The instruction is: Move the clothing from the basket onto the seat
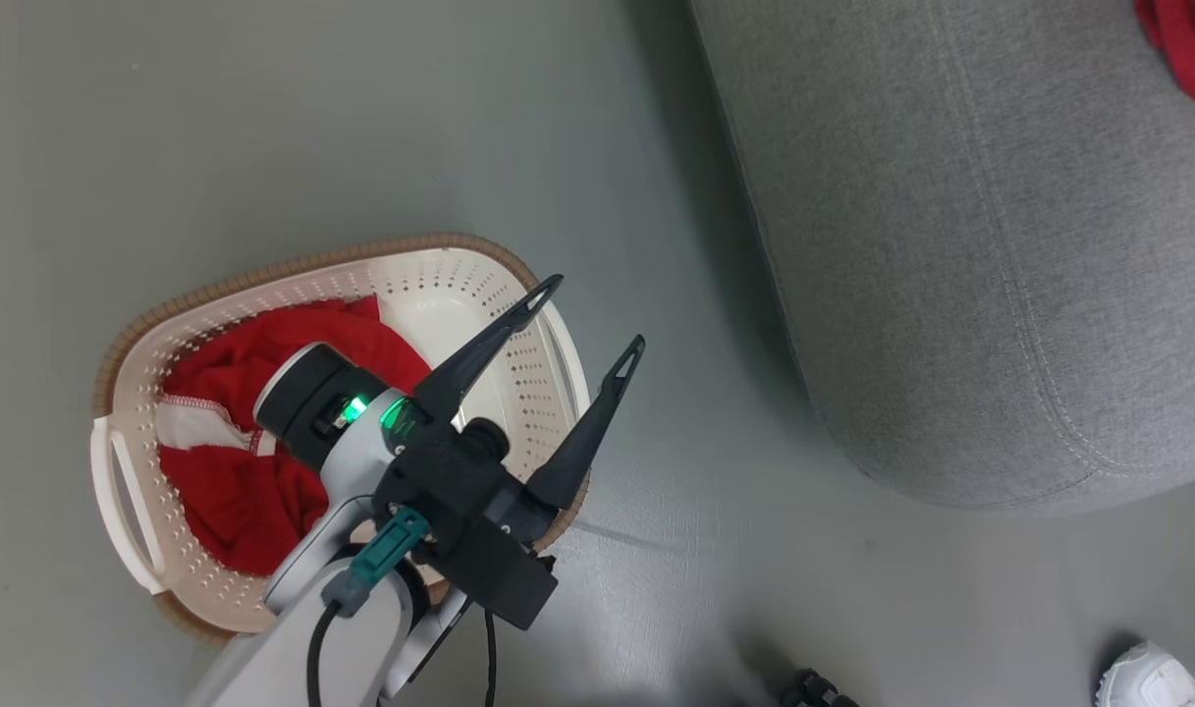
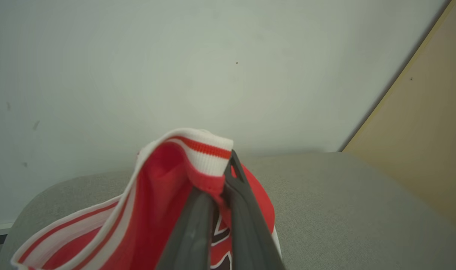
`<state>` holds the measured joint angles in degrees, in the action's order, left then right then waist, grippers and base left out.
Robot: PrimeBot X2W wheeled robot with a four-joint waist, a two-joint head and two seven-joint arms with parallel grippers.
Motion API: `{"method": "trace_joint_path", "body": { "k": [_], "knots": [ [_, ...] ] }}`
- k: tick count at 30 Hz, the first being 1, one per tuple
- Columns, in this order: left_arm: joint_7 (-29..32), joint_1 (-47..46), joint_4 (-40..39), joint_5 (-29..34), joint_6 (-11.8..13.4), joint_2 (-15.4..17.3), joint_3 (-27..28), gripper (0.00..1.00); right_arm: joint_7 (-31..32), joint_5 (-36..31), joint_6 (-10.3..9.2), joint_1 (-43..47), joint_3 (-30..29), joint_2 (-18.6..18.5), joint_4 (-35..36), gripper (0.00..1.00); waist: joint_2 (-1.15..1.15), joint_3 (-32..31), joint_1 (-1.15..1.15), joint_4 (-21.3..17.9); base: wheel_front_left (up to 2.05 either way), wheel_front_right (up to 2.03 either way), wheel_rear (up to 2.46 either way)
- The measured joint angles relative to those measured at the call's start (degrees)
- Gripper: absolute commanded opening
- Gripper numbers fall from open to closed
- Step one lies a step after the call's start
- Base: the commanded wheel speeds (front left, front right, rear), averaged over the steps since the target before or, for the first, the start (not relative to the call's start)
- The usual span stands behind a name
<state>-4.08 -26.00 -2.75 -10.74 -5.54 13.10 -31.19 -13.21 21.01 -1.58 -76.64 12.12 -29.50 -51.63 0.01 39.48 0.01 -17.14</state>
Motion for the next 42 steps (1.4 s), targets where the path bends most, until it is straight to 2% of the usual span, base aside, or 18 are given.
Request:
{"method": "trace_joint_path", "body": {
  "k": [7, 14, 16, 17, 18, 19, 20, 30, 42],
  "knots": [
    [0.98, -1.18, -0.01, 0.25, -0.04, 0.23, -0.85, 1.00, -0.57, -0.88, 0.57, 2.47, 2.60, 3.27, -6.15, 0.00, 0.00, 2.12, -0.01, -0.11, 0.00, 0.00, 0.00],
    [1.23, -1.60, 0.08, 0.25, -0.08, 1.37, -0.59, 1.00, -1.05, -1.38, 1.63, 5.10, 3.99, 6.53, -8.92, 0.00, 0.00, 2.00, -0.01, -0.70, 0.00, 0.00, 0.00],
    [1.21, -1.60, 0.24, 0.24, -0.08, 1.38, -0.48, 1.00, -1.07, -1.40, 2.11, 6.04, 4.33, 7.32, -9.79, 0.15, 0.00, 1.71, -0.01, -1.02, 0.00, 0.00, 0.00],
    [1.20, -1.60, 0.37, 0.24, -0.08, 1.37, -0.48, 1.00, -1.08, -1.43, 2.20, 6.64, 4.42, 7.49, -10.02, 0.29, 0.00, 1.52, -0.01, -1.18, 0.00, 0.00, 0.00],
    [1.19, -1.60, 0.58, 0.23, -0.08, 1.36, -0.48, 1.00, -1.08, -1.65, 2.53, 7.16, 4.52, 7.53, -10.28, 0.36, 0.00, 1.30, -0.01, -1.34, 0.00, 0.00, 0.00],
    [1.18, -1.60, 0.82, 0.23, -0.08, 1.36, -0.47, 1.00, -1.09, -1.83, 2.63, 7.67, 4.55, 7.53, -10.47, 0.65, 0.00, 1.03, -0.01, -1.50, 0.00, 0.00, 0.00],
    [0.94, -1.59, 1.14, 0.20, -0.08, 1.37, -0.46, 1.00, -1.10, -1.89, 2.82, 8.10, 4.66, 7.58, -10.58, 1.00, 0.00, 0.75, -0.01, -1.65, 0.00, 0.00, 0.00],
    [-1.64, 0.66, 5.54, -1.72, -0.04, 0.91, 0.57, 1.00, -1.34, -2.66, 5.20, 14.10, 5.28, 9.28, -7.79, 1.00, -0.01, -4.09, -0.02, -3.25, 0.00, 0.00, 0.00],
    [-6.49, 3.15, 10.56, -5.15, 1.11, -1.04, 3.36, 1.00, -1.48, -2.82, 6.23, 21.23, 5.31, 11.68, -1.68, 1.00, -0.02, -13.30, -0.02, -3.90, 0.00, 0.00, 0.00]
  ]
}}
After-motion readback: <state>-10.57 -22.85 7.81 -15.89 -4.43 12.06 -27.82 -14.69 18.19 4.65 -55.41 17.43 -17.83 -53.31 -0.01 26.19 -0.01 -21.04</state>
